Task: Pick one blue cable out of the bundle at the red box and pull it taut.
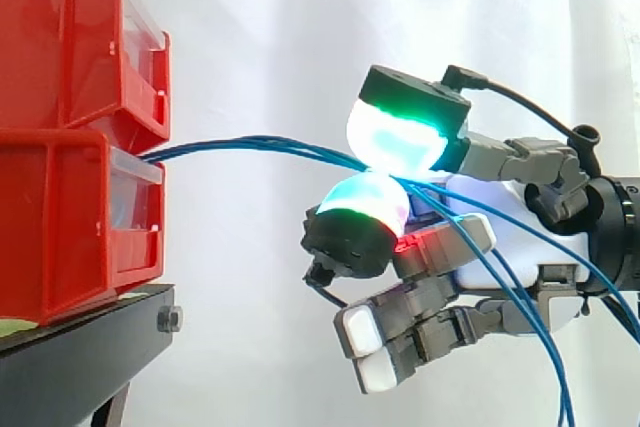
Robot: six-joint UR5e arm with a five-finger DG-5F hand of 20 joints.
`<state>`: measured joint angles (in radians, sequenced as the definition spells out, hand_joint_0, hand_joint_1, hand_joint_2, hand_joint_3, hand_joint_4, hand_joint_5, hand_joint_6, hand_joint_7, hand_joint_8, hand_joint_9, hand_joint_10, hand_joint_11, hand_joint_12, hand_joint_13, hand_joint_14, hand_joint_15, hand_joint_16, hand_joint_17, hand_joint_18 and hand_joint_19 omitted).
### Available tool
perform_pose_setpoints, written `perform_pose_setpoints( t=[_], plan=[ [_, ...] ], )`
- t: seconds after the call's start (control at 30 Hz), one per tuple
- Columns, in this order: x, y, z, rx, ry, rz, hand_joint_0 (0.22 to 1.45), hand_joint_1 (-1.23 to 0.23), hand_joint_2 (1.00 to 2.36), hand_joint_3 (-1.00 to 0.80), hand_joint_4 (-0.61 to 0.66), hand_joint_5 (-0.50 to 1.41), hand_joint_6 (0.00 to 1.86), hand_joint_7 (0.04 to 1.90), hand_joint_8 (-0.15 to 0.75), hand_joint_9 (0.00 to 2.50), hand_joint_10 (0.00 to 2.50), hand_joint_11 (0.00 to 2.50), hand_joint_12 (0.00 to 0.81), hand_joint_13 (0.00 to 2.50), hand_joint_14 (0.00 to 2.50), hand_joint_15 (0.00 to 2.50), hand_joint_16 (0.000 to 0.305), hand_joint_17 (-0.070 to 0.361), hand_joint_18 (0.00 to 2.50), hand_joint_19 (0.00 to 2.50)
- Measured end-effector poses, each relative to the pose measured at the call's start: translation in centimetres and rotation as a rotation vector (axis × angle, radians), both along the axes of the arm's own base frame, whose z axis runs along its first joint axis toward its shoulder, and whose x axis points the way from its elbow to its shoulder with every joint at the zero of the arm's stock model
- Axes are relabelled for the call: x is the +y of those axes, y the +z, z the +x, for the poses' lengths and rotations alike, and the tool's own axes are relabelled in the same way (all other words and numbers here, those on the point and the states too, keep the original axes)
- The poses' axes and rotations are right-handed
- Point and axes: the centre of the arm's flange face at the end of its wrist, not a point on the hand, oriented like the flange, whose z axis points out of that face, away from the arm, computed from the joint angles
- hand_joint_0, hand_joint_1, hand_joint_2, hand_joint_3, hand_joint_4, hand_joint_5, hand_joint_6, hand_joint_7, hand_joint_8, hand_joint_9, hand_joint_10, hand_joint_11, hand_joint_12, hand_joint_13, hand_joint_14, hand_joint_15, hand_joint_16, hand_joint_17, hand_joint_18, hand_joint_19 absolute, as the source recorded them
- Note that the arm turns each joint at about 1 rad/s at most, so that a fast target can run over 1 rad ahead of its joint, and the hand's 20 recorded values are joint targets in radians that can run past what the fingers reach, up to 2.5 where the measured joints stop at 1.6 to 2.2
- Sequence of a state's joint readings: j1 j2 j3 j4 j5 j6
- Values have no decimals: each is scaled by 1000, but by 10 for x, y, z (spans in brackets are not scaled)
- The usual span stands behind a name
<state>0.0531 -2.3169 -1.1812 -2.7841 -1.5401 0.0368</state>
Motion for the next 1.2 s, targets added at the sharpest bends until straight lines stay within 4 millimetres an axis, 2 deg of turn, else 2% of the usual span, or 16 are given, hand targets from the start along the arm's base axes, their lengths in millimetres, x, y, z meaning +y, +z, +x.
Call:
perform_pose_setpoints(
  t=[0.3, 0.37, 0.43, 0.6, 1.03, 1.2],
  plan=[
    [0, 0, 0, 0, 0, 0, 746, -934, 1015, -285, -84, -156, 934, 1171, 315, 1082, 14, 1217, 345, 716, 17, 419, 52, 117, 652, 335],
    [0, 0, 0, 0, 0, 0, 743, -936, 1014, -290, -84, -157, 933, 1166, 312, 1097, 13, 1242, 343, 716, 18, 422, 52, 116, 649, 342],
    [0, 0, 0, 0, 0, 0, 733, -928, 1015, -296, -74, -158, 934, 1154, 310, 1264, 8, 1402, 346, 739, 19, 433, 52, 116, 647, 340],
    [0, 0, 0, 0, 1, -1, 717, -911, 1013, -327, -43, -161, 934, 1126, 292, 1382, 0, 1616, 346, 781, 19, 460, 51, 116, 654, 338],
    [1, 0, 0, 0, 2, -1, 688, -885, 1009, -387, 4, -162, 931, 1052, 290, 1403, 250, 1628, 351, 827, 20, 495, 52, 117, 652, 355],
    [2, 0, 0, -1, 3, -1, 742, -965, 1000, -491, 12, -168, 923, 1049, 289, 1321, 264, 1623, 352, 829, 21, 498, 52, 118, 658, 325]
  ],
)
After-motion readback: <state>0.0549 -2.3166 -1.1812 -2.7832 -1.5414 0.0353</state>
